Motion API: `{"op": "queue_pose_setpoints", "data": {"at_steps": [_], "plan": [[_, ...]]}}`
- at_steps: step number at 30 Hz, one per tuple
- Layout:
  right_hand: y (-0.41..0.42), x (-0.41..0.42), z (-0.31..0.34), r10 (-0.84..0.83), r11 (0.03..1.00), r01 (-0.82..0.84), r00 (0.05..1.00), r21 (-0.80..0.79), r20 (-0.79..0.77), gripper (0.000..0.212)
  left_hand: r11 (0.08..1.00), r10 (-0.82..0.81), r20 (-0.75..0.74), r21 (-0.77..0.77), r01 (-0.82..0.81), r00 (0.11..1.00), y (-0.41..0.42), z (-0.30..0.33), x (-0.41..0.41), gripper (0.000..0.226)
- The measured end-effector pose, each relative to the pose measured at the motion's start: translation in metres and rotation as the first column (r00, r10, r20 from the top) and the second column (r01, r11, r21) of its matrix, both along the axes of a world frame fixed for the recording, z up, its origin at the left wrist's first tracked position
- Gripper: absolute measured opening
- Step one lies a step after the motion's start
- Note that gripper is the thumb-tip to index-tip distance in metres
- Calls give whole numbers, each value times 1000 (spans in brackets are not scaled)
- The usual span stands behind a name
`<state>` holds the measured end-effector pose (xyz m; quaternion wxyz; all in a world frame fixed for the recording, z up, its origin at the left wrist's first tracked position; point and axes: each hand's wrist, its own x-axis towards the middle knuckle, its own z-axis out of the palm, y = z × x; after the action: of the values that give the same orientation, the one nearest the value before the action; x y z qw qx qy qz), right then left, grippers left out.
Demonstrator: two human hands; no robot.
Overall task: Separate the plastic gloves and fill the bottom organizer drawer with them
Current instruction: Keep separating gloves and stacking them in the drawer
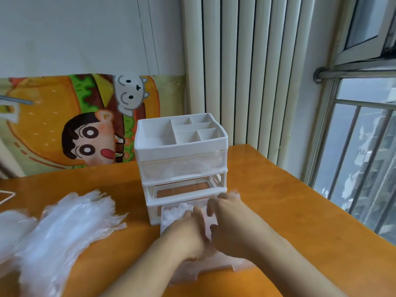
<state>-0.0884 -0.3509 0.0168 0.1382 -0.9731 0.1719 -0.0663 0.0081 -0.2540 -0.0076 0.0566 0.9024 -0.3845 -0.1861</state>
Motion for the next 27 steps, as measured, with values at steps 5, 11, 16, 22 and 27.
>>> {"op": "queue_pose_setpoints", "data": {"at_steps": [5, 11, 16, 22, 27], "plan": [[-11, 9, -4, -1, 998, 29, 909, 63, -416, 64, 995, 74, -119, -51, -80, 990, 9, -1, 3, 98], [-10, 23, 8, 35, 999, -34, 843, 12, -536, 100, 988, 133, -142, -55, -142, 981, 29, 1, 15, 99], [12, 35, 9, 112, 994, -95, 841, 59, -530, 107, 992, 123, -159, 9, -123, 980, 58, 11, 23, 109], [37, 50, -5, 84, 993, -113, 842, -23, -534, 101, 995, 98, -211, 51, -89, 973, 86, 19, 24, 110], [55, 55, -7, 69, 987, -139, 816, -79, -574, 100, 994, 106, -182, 21, -104, 978, 88, 23, 13, 109]]}}
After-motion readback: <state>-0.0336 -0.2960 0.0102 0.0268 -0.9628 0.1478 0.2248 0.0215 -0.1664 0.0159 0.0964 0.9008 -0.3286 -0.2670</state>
